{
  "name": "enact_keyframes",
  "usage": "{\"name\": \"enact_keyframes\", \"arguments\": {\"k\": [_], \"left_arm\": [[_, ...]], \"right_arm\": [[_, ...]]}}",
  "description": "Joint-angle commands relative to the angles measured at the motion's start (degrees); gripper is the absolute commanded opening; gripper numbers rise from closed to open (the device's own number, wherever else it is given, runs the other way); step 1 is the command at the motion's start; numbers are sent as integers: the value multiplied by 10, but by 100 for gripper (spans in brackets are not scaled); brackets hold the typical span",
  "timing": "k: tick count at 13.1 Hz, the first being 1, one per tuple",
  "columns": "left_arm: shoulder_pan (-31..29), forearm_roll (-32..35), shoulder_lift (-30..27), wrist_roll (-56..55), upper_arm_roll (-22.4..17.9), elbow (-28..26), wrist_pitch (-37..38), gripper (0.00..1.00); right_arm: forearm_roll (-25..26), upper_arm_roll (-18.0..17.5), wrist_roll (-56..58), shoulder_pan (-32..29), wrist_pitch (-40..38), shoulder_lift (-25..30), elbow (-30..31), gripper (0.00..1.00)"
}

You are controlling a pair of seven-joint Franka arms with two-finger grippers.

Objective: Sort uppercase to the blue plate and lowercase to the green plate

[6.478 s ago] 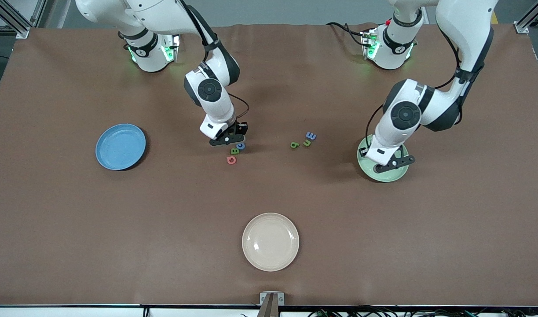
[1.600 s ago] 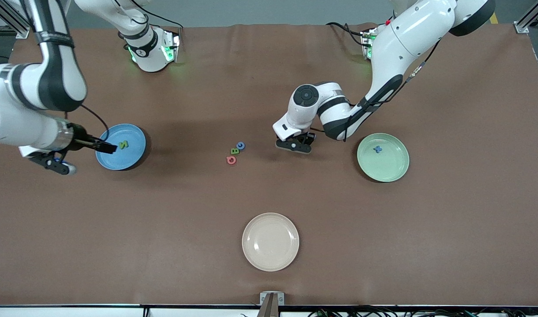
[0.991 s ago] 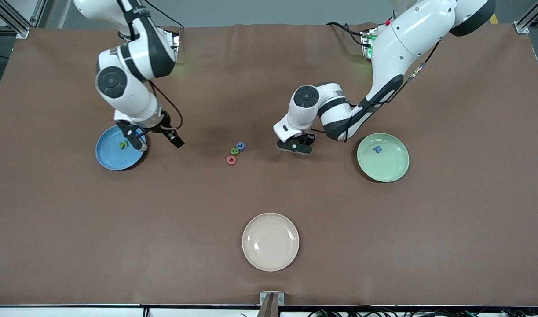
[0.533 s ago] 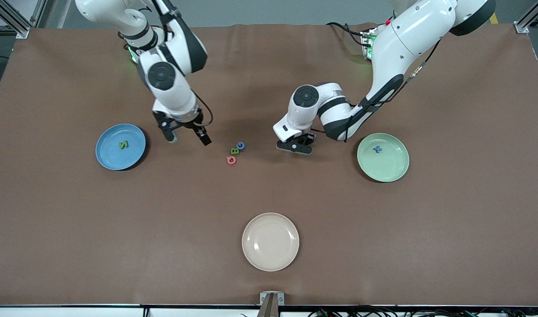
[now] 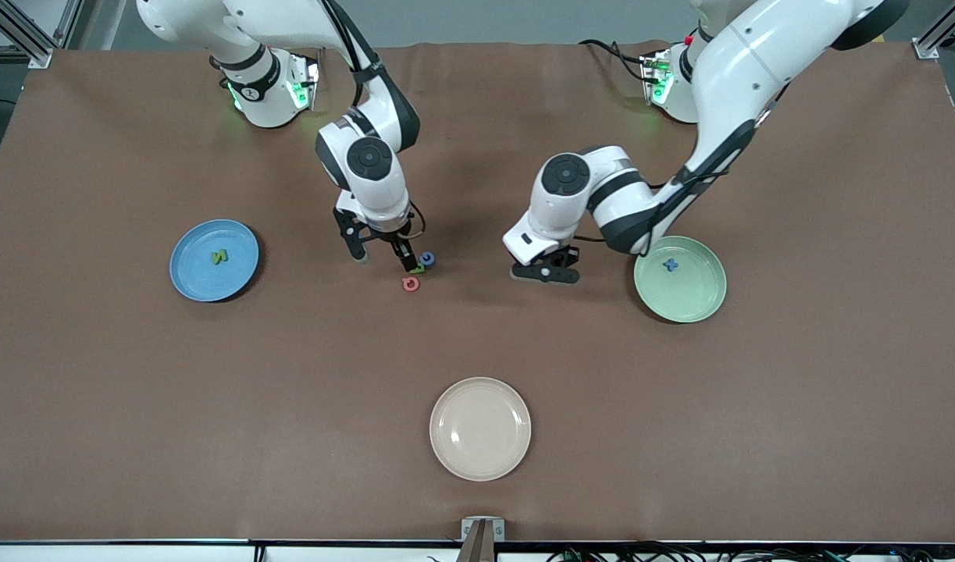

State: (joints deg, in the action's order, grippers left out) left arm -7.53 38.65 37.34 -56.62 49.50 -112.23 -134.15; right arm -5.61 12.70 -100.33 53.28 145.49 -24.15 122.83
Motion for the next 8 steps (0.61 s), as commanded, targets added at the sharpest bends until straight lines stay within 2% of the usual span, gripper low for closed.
{"name": "enact_keyframes", "arguments": {"k": [1, 5, 8], "left_arm": [[-119, -4, -12, 45, 79, -13, 44, 22], [-249, 5, -12, 99, 132, -38, 79, 22], [-323, 26, -18, 149, 134, -76, 81, 22]], "right_arm": [[3, 7, -14, 9, -14, -44, -63, 100], [-4, 5, -14, 19, -2, -71, -78, 99], [-10, 4, -17, 31, 2, -71, -78, 98]]}}
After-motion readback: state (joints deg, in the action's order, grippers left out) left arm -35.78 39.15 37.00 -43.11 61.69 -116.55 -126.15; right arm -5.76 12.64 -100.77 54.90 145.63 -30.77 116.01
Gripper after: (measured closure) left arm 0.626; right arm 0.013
